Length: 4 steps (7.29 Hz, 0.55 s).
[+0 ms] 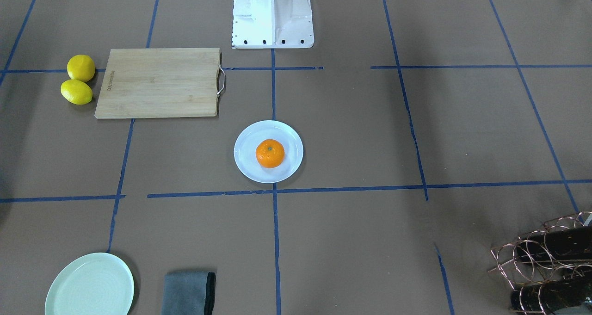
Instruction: Pick orange to plate
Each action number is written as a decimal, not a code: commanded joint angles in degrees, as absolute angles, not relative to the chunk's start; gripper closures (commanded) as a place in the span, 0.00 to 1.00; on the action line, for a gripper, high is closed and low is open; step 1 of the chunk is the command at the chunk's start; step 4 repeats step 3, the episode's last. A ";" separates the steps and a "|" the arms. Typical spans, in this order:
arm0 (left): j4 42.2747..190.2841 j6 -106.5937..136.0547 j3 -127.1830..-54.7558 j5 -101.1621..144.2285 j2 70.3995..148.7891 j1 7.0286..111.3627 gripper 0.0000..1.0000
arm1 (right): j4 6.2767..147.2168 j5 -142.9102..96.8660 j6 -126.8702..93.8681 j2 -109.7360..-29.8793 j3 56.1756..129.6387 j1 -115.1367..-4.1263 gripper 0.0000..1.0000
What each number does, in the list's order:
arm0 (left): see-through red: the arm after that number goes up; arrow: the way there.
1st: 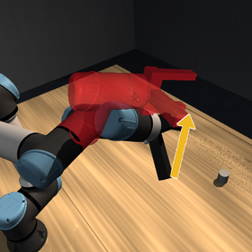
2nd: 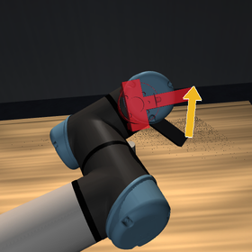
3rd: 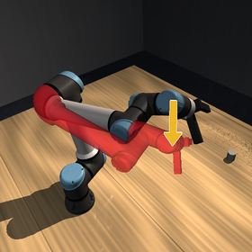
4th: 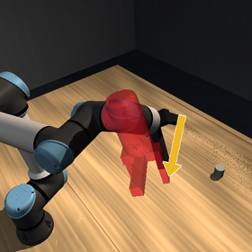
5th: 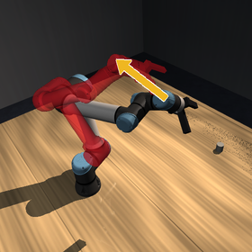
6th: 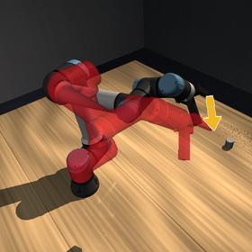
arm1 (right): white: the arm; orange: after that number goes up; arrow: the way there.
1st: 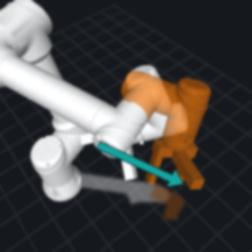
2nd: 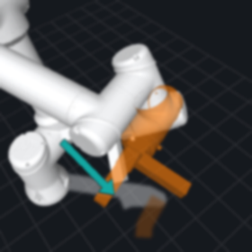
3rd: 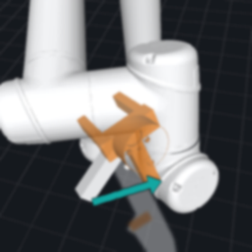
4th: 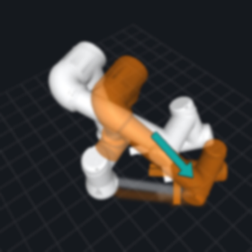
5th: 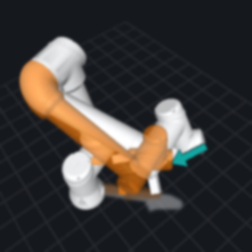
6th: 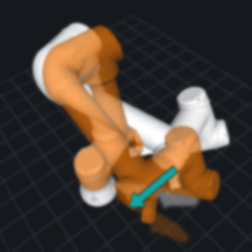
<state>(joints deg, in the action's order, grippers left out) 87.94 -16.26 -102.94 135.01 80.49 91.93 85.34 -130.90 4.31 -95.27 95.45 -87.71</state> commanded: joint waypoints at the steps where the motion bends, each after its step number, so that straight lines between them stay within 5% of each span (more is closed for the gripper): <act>1: 87.98 -16.26 -103.01 135.00 80.51 91.93 0.00 | 85.34 -130.96 4.31 -95.27 95.45 -87.71 0.00; 4: 88.07 -16.26 -103.36 135.00 80.51 91.93 0.00 | 85.34 -130.96 4.39 -95.36 95.36 -87.71 0.00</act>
